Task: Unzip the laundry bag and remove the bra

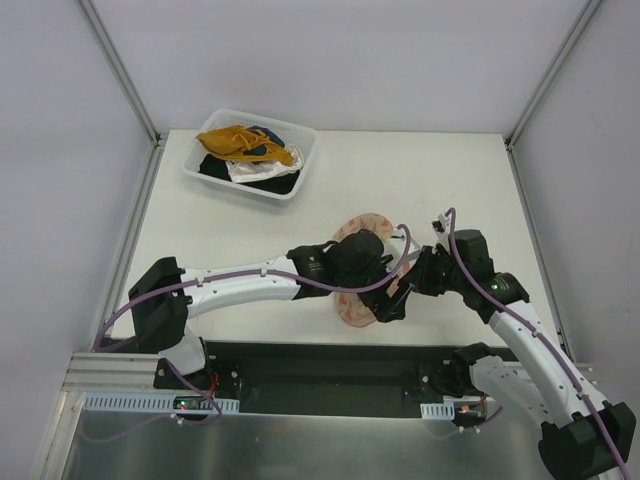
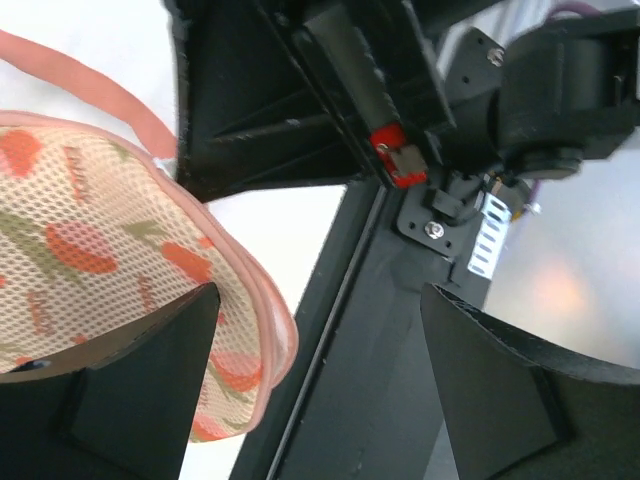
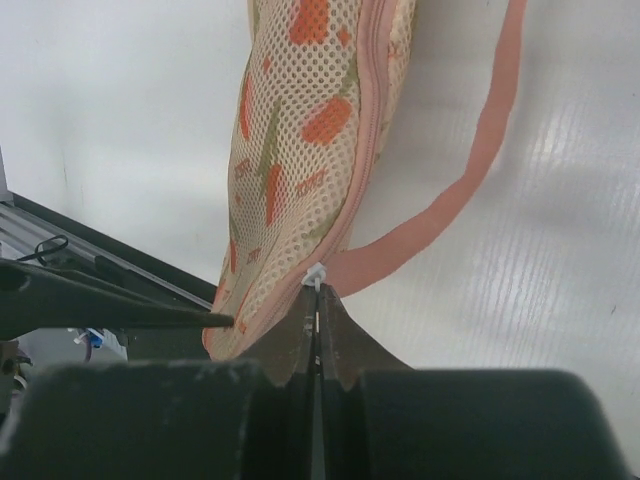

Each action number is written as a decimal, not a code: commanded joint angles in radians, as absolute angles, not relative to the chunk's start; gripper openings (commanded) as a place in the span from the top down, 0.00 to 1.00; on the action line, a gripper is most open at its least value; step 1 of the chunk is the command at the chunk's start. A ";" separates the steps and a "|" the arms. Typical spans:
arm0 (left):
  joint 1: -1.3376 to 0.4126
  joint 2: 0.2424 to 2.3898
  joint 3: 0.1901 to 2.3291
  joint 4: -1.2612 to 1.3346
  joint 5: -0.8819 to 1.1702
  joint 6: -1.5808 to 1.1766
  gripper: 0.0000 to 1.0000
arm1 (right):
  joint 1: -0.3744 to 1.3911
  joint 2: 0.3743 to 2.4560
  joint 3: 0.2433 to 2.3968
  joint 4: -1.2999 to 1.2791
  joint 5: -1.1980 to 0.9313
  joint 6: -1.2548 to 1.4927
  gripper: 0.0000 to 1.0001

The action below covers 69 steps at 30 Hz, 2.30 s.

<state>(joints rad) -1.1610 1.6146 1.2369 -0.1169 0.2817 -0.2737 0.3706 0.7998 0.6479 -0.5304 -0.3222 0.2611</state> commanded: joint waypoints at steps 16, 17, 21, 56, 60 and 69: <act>-1.241 1.712 1.324 -0.114 -0.175 -0.245 0.51 | 0.385 0.795 0.726 -0.531 -0.305 0.290 0.99; -1.241 1.701 1.318 -0.112 -0.176 -0.242 0.66 | 0.387 0.795 0.729 -0.541 -0.289 0.285 0.99; -1.241 1.657 1.276 -0.114 -0.161 -0.219 1.00 | 0.384 0.816 0.750 -0.557 -0.247 0.261 0.99; -1.012 1.244 0.946 -0.077 -0.080 -0.080 0.01 | 0.116 1.023 0.842 -0.420 -0.342 0.170 0.99; -1.009 1.311 1.038 -0.089 -0.009 -0.069 0.01 | 0.176 0.965 0.815 -0.468 -0.316 0.195 0.99; -1.052 1.492 1.275 -0.091 0.083 -0.107 0.01 | 0.195 0.922 0.841 -0.522 -0.285 0.198 0.99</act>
